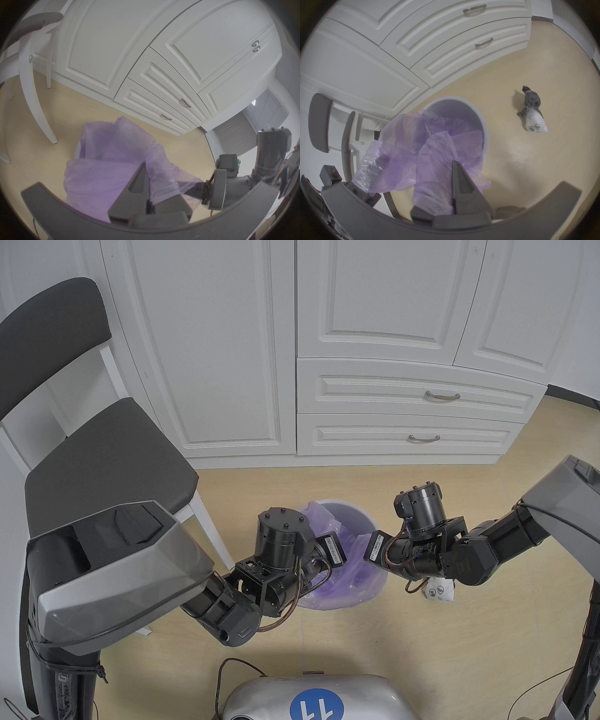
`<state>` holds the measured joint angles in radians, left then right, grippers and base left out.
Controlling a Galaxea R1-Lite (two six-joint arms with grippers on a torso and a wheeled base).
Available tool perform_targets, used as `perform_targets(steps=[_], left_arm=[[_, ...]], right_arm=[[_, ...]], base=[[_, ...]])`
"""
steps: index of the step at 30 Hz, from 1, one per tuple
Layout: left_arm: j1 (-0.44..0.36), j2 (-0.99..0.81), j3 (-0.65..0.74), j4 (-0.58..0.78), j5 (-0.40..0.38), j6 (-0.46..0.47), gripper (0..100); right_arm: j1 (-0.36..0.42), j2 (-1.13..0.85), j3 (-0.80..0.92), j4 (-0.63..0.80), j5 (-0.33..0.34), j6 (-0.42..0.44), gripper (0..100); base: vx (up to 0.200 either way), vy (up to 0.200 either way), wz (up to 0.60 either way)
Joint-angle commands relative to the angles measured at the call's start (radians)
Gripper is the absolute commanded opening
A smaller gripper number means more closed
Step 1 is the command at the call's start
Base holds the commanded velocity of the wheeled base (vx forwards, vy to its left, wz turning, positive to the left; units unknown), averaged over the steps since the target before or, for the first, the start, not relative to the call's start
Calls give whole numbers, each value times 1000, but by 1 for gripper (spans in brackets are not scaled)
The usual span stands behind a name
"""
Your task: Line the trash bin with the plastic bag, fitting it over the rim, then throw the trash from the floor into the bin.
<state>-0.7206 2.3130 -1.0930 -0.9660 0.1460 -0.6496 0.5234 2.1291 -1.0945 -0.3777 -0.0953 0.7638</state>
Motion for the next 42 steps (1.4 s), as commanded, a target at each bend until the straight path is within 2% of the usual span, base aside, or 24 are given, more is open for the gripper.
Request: perform_targets(steps=[1, 7, 10, 12, 15, 20, 21, 27, 34, 39, 42], left_arm=[[-31, -56, 51, -23, -5, 1, 0], [-28, -75, 61, -25, -49, -24, 0], [-14, -40, 41, -27, -106, -71, 0], [10, 14, -8, -27, -177, -107, 0], [36, 78, -82, -10, -213, -111, 0], [83, 137, -159, 36, -217, -110, 0], [107, 151, -183, 69, -220, -113, 0], [145, 175, -220, 115, -244, -114, 0], [176, 212, -304, 139, -233, -114, 0], [191, 223, -350, 131, -233, -114, 0], [187, 275, -429, 142, -238, -111, 0]], right_arm=[[-8, -123, -22, 98, 3, -1, 0], [-17, -150, -28, 144, 5, -6, 0], [-20, -109, -38, 144, 5, -11, 0], [-20, -69, -45, 144, 6, -12, 0], [-22, -6, -62, 131, 8, -6, 0], [-28, 75, -107, 129, 22, 9, 0], [-29, 104, -131, 128, 28, 35, 0], [-48, 135, -171, 120, 57, 75, 0], [-79, 140, -162, -17, 52, 140, 0], [-111, 123, -147, -110, 43, 149, 0], [-145, 77, -134, -125, 43, 146, 0]], base=[[0, 0, 0], [0, 0, 0], [0, 0, 0], [0, 0, 0], [0, 0, 0], [0, 0, 0], [0, 0, 0], [0, 0, 0], [0, 0, 0], [0, 0, 0], [0, 0, 0]])
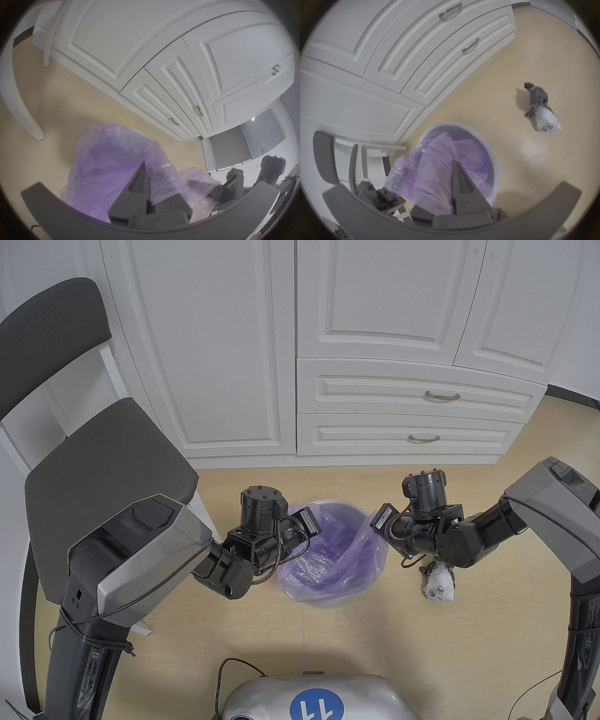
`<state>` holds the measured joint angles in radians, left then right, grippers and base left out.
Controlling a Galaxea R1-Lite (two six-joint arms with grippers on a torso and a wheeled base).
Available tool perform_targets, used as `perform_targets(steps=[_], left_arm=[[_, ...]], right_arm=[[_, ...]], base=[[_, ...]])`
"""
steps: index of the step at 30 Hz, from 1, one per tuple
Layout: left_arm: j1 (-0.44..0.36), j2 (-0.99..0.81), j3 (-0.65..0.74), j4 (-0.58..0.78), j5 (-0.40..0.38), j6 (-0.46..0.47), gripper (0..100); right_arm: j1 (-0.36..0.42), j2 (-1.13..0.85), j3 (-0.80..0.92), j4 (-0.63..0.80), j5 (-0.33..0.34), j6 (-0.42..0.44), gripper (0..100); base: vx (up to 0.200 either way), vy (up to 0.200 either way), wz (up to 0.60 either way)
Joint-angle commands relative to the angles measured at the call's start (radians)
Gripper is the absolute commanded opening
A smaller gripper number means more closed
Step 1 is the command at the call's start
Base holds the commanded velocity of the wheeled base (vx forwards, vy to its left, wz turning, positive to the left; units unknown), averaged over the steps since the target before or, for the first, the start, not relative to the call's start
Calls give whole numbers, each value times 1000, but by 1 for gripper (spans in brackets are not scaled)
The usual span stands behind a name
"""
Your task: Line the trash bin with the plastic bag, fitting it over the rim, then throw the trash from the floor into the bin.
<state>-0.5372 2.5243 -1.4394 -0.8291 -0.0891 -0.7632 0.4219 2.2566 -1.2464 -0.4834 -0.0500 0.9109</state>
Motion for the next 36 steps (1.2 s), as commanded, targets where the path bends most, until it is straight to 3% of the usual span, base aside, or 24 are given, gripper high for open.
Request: perform_targets(steps=[1, 5, 7, 12, 18, 22, 25, 28, 32, 35, 36], left_arm=[[0, 91, -118, 12, -4, 7, 0], [-4, 116, -154, 30, -3, 10, 0], [-49, 145, -297, 220, 9, 18, 0], [-50, 179, -397, 312, 55, 21, 0], [8, 107, -381, 337, 80, 19, 0], [26, 1, -282, 367, 72, 22, 0], [34, -56, -207, 406, 63, 61, 0], [52, -71, -142, 424, 60, 189, 0], [92, -81, -53, 410, 57, 324, 0], [102, -68, -32, 390, 58, 363, 0], [102, -58, -12, 369, 60, 375, 0]], right_arm=[[-57, -65, 21, -14, -1, -3, 0], [-66, -74, 21, -7, -1, -4, 0], [-63, -65, 21, 17, 2, -24, 0], [-32, -6, 19, 3, 1, -30, 0], [5, 44, 19, -9, -4, -29, 0], [-5, 41, 21, -9, -8, -38, 0], [-28, 40, 33, -7, -83, -139, 0], [-54, 17, 71, -11, -137, -259, 0], [-77, -32, 127, -9, -137, -326, 0], [-89, -42, 156, -9, -145, -388, 0], [-95, -40, 183, -9, -151, -448, 0]], base=[[0, 0, 0], [0, 0, 0], [0, 0, 0], [0, 0, 0], [0, 0, 0], [0, 0, 0], [0, 0, 0], [0, 0, 0], [0, 0, 0], [0, 0, 0], [0, 0, 0]])
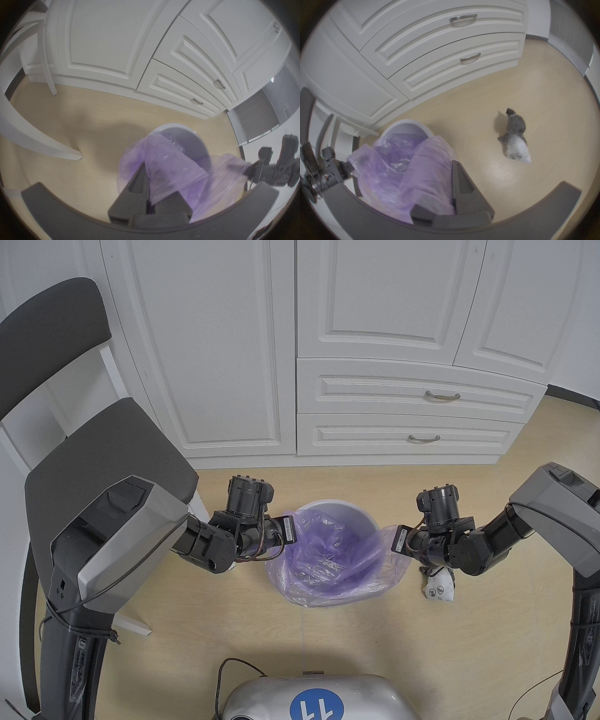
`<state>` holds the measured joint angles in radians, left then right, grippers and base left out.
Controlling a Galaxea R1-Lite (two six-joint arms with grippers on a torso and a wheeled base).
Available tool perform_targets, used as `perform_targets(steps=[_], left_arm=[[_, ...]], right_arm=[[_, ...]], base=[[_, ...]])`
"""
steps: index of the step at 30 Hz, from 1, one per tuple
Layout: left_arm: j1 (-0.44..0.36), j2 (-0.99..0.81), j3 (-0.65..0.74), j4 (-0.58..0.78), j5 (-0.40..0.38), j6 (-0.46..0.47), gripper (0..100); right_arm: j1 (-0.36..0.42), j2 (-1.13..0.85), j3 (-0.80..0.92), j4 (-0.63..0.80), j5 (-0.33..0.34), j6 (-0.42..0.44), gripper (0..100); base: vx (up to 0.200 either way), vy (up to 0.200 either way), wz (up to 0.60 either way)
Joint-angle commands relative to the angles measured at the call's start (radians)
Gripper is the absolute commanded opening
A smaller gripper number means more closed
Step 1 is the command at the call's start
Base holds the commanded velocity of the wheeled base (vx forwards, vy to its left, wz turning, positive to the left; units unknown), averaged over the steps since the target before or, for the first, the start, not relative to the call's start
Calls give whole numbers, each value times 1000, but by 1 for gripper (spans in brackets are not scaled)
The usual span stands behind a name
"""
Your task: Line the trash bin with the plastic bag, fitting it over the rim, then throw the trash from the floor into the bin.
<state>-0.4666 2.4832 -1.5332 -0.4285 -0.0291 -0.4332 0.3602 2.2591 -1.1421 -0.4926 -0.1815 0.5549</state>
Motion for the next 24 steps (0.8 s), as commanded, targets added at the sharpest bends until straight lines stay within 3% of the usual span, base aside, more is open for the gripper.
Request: perform_targets(steps=[1, 4, 6, 12, 24], left_arm=[[31, -15, 97, -45, 0, 53, 0], [31, -13, 130, -76, 2, 80, 0], [36, -23, 192, -121, 9, 156, 0], [60, -30, 309, -276, 11, 264, 0], [78, -49, 366, -309, -15, 301, 0]], right_arm=[[-38, -46, 101, -1, -19, -127, 0], [-40, -49, 136, -3, -23, -174, 0], [-40, -50, 171, -15, -35, -222, 0], [-53, -69, 231, -18, -39, -316, 0], [-32, -53, 308, -93, -26, -378, 0]], base=[[0, 0, 0], [0, 0, 0], [0, 0, 0], [0, 0, 0], [0, 0, 0]])
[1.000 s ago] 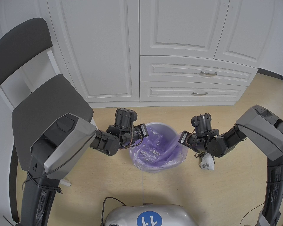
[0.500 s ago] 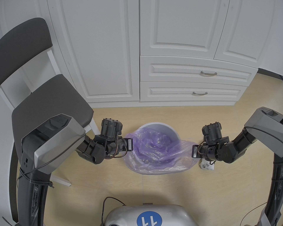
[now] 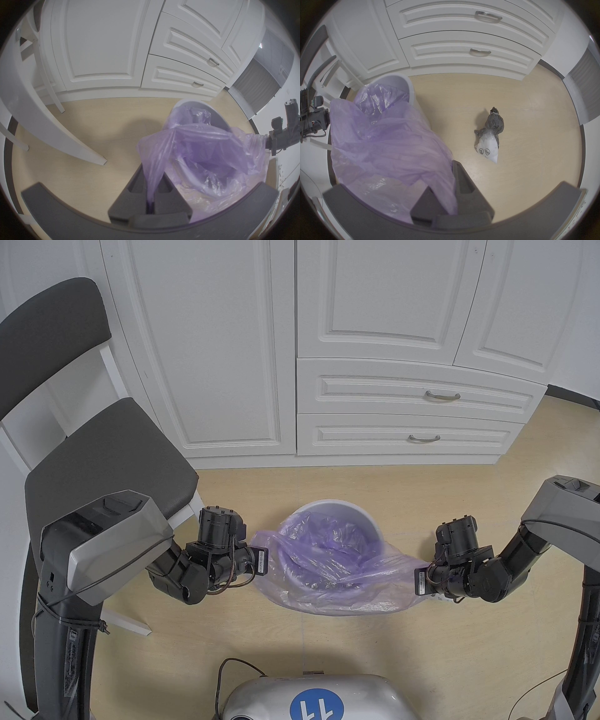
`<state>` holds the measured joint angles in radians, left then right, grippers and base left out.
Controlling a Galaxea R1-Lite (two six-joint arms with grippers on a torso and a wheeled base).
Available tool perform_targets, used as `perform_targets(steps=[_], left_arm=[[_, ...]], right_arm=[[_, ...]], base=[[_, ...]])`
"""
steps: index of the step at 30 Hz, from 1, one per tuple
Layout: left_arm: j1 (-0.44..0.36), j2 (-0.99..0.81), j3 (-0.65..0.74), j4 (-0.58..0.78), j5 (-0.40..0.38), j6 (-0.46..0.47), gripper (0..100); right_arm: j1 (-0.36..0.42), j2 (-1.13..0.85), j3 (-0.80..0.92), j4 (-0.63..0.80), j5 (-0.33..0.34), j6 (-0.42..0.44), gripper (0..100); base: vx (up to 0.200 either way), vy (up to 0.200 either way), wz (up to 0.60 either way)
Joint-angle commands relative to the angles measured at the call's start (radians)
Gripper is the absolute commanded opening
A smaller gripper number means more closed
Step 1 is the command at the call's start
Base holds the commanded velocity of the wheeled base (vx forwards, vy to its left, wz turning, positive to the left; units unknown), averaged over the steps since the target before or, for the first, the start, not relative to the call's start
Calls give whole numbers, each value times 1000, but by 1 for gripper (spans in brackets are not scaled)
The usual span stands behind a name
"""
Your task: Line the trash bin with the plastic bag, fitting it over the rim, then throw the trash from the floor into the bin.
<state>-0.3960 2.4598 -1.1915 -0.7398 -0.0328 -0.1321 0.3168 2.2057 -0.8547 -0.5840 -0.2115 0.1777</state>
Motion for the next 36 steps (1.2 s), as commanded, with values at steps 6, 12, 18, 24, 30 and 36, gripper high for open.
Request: perform_targets(steps=[6, 12, 18, 24, 30, 36], left_arm=[[40, -88, 66, 5, -95, 6, 0], [81, -71, 78, -10, -110, 88, 0], [101, -42, 59, -32, -133, 88, 0], [115, -33, 55, -66, -138, 88, 0], [121, -67, 75, -67, -167, 88, 0], [118, -104, 119, -67, -205, 92, 0]], right_arm=[[-5, -26, 28, -2, 4, -26, 0], [-41, -21, -1, -5, -6, -23, 0], [-71, -11, -33, -3, -5, -15, 0], [-74, -11, -33, -3, -5, -17, 0], [-65, -44, -17, 10, -5, -24, 0], [-54, -58, 0, 23, -5, -29, 0]], base=[[0, 0, 0], [0, 0, 0], [0, 0, 0], [0, 0, 0], [0, 0, 0], [0, 0, 0]])
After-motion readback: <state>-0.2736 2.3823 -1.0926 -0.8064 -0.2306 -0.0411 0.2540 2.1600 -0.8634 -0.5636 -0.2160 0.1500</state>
